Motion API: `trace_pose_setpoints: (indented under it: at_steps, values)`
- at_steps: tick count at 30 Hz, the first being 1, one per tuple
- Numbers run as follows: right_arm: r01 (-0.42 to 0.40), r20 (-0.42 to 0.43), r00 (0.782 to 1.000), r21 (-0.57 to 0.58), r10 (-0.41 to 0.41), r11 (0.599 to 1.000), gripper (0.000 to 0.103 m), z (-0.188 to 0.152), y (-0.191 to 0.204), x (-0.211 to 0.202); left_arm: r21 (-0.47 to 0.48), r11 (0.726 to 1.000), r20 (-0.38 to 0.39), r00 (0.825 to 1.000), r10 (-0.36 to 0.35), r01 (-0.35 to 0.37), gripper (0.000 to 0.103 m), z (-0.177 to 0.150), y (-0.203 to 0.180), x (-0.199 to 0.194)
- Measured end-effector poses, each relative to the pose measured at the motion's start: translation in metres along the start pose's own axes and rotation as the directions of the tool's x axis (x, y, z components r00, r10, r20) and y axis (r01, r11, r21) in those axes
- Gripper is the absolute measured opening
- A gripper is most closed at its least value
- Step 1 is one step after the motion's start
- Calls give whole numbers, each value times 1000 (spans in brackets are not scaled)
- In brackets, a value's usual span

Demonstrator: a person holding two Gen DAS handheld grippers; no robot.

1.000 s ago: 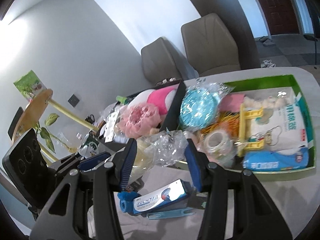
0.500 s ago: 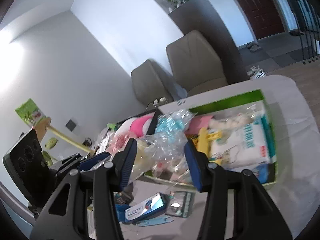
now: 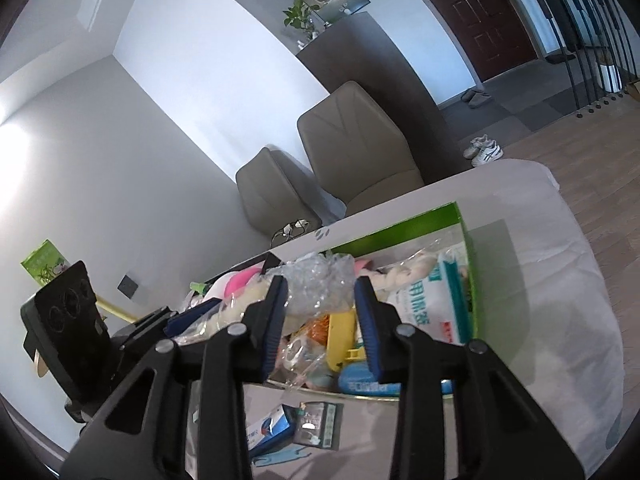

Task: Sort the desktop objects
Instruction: 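Carry the bagged cream-white item in the left gripper over the green box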

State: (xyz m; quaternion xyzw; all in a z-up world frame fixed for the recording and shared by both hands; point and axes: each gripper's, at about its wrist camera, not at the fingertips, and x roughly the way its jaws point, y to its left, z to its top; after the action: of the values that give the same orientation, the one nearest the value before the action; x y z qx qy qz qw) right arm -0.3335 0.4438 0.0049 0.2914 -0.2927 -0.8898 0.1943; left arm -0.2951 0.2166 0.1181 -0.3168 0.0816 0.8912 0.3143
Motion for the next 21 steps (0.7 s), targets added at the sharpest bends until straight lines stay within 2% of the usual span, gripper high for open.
trace_pose_setpoints:
  at_steps: [12, 21]
  values:
    - [47, 25, 999, -6, -47, 999, 33, 34, -24, 18, -113, 991, 52, 996, -69, 74, 51, 16, 32, 49]
    - [71, 9, 997, 36, -72, 997, 33, 42, -50, 39, -139, 988, 13, 998, -59, 61, 51, 21, 46, 78]
